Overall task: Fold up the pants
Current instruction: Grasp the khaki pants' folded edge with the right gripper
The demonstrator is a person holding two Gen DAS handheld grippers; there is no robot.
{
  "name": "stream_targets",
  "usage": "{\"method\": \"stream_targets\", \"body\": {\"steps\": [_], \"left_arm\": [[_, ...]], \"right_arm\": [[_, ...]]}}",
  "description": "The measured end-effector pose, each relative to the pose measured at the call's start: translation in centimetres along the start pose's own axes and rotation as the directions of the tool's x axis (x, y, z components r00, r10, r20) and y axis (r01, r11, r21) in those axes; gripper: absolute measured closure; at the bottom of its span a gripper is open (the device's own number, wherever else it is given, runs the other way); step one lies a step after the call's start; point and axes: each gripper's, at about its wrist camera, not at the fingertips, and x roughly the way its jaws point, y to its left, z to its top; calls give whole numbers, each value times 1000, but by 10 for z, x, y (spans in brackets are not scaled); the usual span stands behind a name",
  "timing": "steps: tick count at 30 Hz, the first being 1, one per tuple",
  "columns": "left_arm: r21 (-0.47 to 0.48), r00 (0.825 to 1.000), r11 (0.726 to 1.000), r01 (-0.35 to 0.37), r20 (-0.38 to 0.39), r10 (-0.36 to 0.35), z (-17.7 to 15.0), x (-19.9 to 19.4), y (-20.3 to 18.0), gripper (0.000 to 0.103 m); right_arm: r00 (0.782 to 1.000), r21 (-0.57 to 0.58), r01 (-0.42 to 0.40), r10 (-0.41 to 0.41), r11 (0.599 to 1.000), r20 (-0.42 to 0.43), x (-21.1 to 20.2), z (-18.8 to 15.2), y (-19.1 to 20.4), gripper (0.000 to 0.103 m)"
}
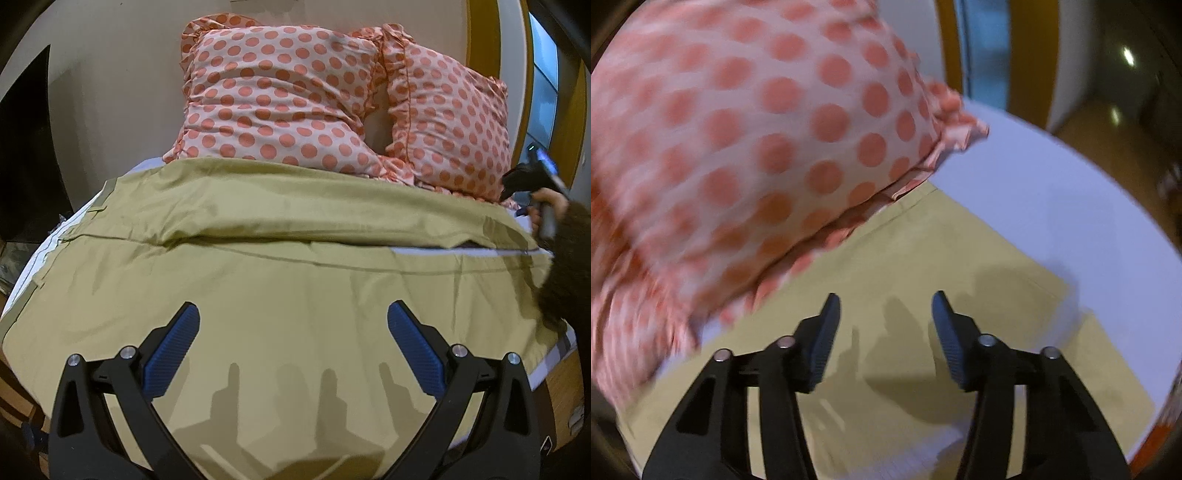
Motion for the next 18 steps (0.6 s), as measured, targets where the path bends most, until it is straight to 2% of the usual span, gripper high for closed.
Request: {"method": "stream_targets", "body": {"steps": [6,8,10,11,14,18], "left_arm": [[-36,1000,999,18,-4,-18,10,16,16,2],[-40,1000,999,22,-10,-23,11,21,18,2],[-43,999,999,30,-19,-30,11,27,19,2],[-46,999,998,33,-22,-34,10,29,20,2],[-62,998,997,55,-26,-57,10,33,21,2],[-83,996,993,86,-21,-88,8,31,23,2]], "right_arm": [[994,98,104,-101,990,-35,57,34,14,54],[984,71,176,-177,982,4,61,37,21,54],[972,-19,230,-229,973,57,66,29,30,60],[973,-54,219,-214,974,86,65,23,32,70],[981,-102,154,-140,983,131,58,6,22,89],[991,-31,1,3,1000,131,53,-3,-11,97]]}}
